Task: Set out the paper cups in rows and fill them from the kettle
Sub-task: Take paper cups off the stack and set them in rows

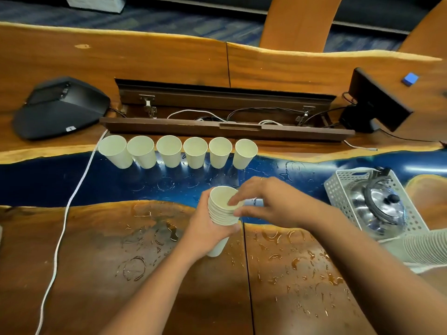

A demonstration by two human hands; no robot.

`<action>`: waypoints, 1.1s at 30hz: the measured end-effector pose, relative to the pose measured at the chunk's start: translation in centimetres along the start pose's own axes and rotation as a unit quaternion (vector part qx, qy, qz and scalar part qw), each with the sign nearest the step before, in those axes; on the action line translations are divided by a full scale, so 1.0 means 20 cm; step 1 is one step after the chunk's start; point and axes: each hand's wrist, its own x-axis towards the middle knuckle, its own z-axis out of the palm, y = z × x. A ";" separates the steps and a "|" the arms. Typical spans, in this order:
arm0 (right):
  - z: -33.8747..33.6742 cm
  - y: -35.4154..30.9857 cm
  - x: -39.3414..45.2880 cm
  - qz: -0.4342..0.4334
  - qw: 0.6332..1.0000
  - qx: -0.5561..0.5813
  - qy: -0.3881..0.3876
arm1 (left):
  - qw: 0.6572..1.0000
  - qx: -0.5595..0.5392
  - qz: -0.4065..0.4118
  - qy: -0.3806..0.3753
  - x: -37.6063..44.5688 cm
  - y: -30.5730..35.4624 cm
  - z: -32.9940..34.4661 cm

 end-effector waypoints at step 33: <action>0.01 -0.13 -0.27 -0.054 0.987 -0.091 0.120 | 0.998 0.032 0.047 -0.008 -0.20 0.07 0.03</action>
